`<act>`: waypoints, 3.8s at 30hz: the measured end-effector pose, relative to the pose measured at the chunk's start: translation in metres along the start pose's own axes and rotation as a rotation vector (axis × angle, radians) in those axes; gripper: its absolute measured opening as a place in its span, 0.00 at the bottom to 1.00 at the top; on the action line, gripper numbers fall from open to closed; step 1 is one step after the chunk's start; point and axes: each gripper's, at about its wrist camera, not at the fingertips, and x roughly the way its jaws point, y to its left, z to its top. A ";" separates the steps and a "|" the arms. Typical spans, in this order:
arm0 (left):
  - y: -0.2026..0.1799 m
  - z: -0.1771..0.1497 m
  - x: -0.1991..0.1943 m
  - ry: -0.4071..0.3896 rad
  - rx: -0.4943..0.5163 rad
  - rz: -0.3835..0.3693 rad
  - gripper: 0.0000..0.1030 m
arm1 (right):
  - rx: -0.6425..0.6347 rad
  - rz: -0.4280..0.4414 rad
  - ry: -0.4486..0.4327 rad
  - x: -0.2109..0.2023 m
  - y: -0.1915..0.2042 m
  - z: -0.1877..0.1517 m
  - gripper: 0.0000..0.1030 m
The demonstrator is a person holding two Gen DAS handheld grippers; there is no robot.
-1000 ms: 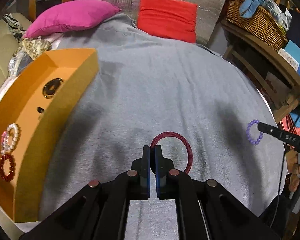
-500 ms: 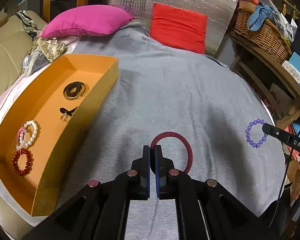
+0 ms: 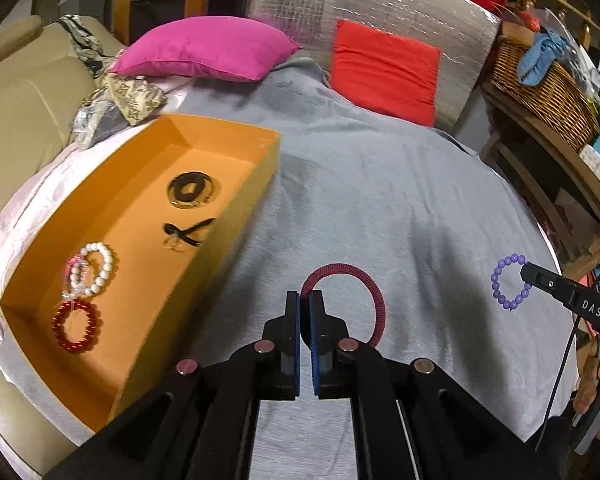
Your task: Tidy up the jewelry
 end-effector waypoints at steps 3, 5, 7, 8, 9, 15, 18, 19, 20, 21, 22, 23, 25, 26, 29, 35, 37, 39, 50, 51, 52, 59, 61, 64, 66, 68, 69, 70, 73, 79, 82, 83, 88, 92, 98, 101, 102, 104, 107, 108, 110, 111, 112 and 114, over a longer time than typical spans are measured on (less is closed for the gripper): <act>0.013 0.003 -0.003 -0.012 -0.023 0.018 0.04 | -0.018 0.014 0.003 0.006 0.011 0.006 0.09; 0.025 0.006 -0.007 -0.019 -0.045 0.027 0.04 | -0.033 0.023 0.006 0.011 0.020 0.010 0.09; 0.037 0.008 -0.012 -0.033 -0.067 0.043 0.04 | -0.045 0.031 0.006 0.014 0.029 0.015 0.09; 0.046 0.010 -0.014 -0.039 -0.084 0.051 0.04 | -0.055 0.039 0.006 0.016 0.036 0.018 0.09; 0.053 0.011 -0.016 -0.043 -0.097 0.061 0.04 | -0.063 0.044 0.006 0.018 0.041 0.020 0.09; 0.100 0.021 -0.014 -0.035 -0.187 0.135 0.04 | -0.127 0.098 -0.007 0.024 0.083 0.041 0.09; 0.115 0.021 -0.012 -0.029 -0.217 0.160 0.04 | -0.157 0.129 -0.014 0.030 0.107 0.054 0.09; 0.120 0.020 -0.012 -0.026 -0.227 0.162 0.04 | -0.166 0.137 -0.015 0.032 0.114 0.057 0.09; 0.125 0.019 -0.010 -0.020 -0.237 0.168 0.04 | -0.180 0.150 -0.017 0.034 0.125 0.061 0.09; 0.128 0.019 -0.010 -0.018 -0.240 0.172 0.04 | -0.189 0.160 -0.017 0.037 0.133 0.064 0.09; 0.131 0.018 -0.008 -0.015 -0.245 0.175 0.04 | -0.197 0.170 -0.017 0.039 0.140 0.067 0.09; 0.135 0.018 -0.006 -0.010 -0.253 0.178 0.04 | -0.206 0.180 -0.017 0.042 0.148 0.071 0.09; 0.139 0.017 -0.005 -0.004 -0.259 0.181 0.04 | -0.225 0.200 -0.013 0.050 0.166 0.077 0.09; 0.140 0.017 -0.004 0.000 -0.261 0.184 0.04 | -0.233 0.209 -0.010 0.054 0.175 0.079 0.09; 0.146 0.018 0.000 0.009 -0.267 0.192 0.04 | -0.254 0.241 -0.002 0.068 0.198 0.086 0.09; 0.164 0.020 0.008 0.020 -0.296 0.215 0.04 | -0.285 0.268 0.033 0.095 0.229 0.093 0.09; 0.169 0.020 0.010 0.024 -0.307 0.217 0.04 | -0.294 0.268 0.045 0.103 0.236 0.095 0.09; 0.174 0.019 0.011 0.025 -0.322 0.226 0.04 | -0.305 0.263 0.061 0.114 0.244 0.097 0.09; 0.186 0.019 0.022 0.044 -0.364 0.255 0.04 | -0.369 0.242 0.142 0.162 0.281 0.102 0.09; 0.186 0.019 0.023 0.045 -0.363 0.258 0.04 | -0.370 0.242 0.146 0.166 0.282 0.102 0.09; 0.186 0.018 0.023 0.045 -0.362 0.260 0.04 | -0.371 0.243 0.150 0.169 0.285 0.101 0.09; 0.188 0.018 0.031 0.060 -0.363 0.254 0.04 | -0.375 0.248 0.177 0.190 0.297 0.102 0.09; 0.188 0.016 0.032 0.064 -0.362 0.245 0.04 | -0.379 0.251 0.183 0.195 0.301 0.103 0.09; 0.187 0.014 0.033 0.067 -0.352 0.244 0.04 | -0.390 0.253 0.196 0.203 0.307 0.104 0.09; 0.187 0.013 0.035 0.071 -0.351 0.241 0.04 | -0.395 0.249 0.205 0.210 0.311 0.103 0.09; 0.189 0.012 0.037 0.073 -0.359 0.250 0.04 | -0.397 0.244 0.215 0.216 0.312 0.103 0.09; 0.191 0.012 0.037 0.075 -0.366 0.251 0.04 | -0.401 0.238 0.220 0.219 0.313 0.102 0.09; 0.194 0.012 0.038 0.077 -0.376 0.259 0.04 | -0.403 0.235 0.225 0.221 0.313 0.101 0.09; 0.200 0.012 0.039 0.080 -0.399 0.265 0.04 | -0.412 0.227 0.242 0.226 0.314 0.100 0.09; 0.200 0.013 0.038 0.075 -0.397 0.276 0.04 | -0.428 0.214 0.254 0.229 0.317 0.098 0.10; 0.200 0.014 0.037 0.073 -0.403 0.282 0.04 | -0.430 0.204 0.262 0.229 0.318 0.099 0.10; 0.202 0.014 0.036 0.070 -0.414 0.292 0.04 | -0.430 0.202 0.264 0.230 0.318 0.099 0.10; 0.209 0.013 0.034 0.074 -0.438 0.313 0.04 | -0.411 0.167 0.248 0.229 0.316 0.102 0.24; 0.212 0.014 0.033 0.082 -0.451 0.322 0.18 | -0.410 0.156 0.226 0.222 0.313 0.105 0.46; 0.202 0.015 0.012 0.016 -0.424 0.361 0.67 | -0.436 0.137 0.156 0.190 0.303 0.108 0.66; 0.187 0.017 0.000 0.005 -0.375 0.375 0.67 | -0.472 0.135 0.107 0.158 0.293 0.103 0.78; 0.183 0.016 -0.004 0.000 -0.366 0.380 0.68 | -0.486 0.134 0.094 0.150 0.290 0.100 0.83; 0.174 0.015 -0.014 -0.012 -0.347 0.399 0.71 | -0.506 0.108 0.052 0.127 0.278 0.090 0.93; 0.159 0.009 -0.029 -0.043 -0.333 0.395 0.72 | -0.519 0.077 0.027 0.098 0.256 0.072 1.00; 0.156 0.008 -0.032 -0.047 -0.332 0.391 0.74 | -0.530 0.068 0.022 0.092 0.253 0.066 1.00; 0.148 0.003 -0.040 -0.049 -0.330 0.385 0.78 | -0.557 0.064 0.018 0.078 0.245 0.050 1.00; 0.144 0.002 -0.044 -0.054 -0.323 0.387 0.80 | -0.566 0.068 0.020 0.073 0.242 0.044 1.00; 0.139 -0.001 -0.050 -0.062 -0.310 0.403 0.81 | -0.575 0.068 0.023 0.069 0.240 0.038 1.00; 0.133 -0.002 -0.057 -0.074 -0.298 0.434 0.88 | -0.593 0.058 0.017 0.059 0.235 0.024 1.00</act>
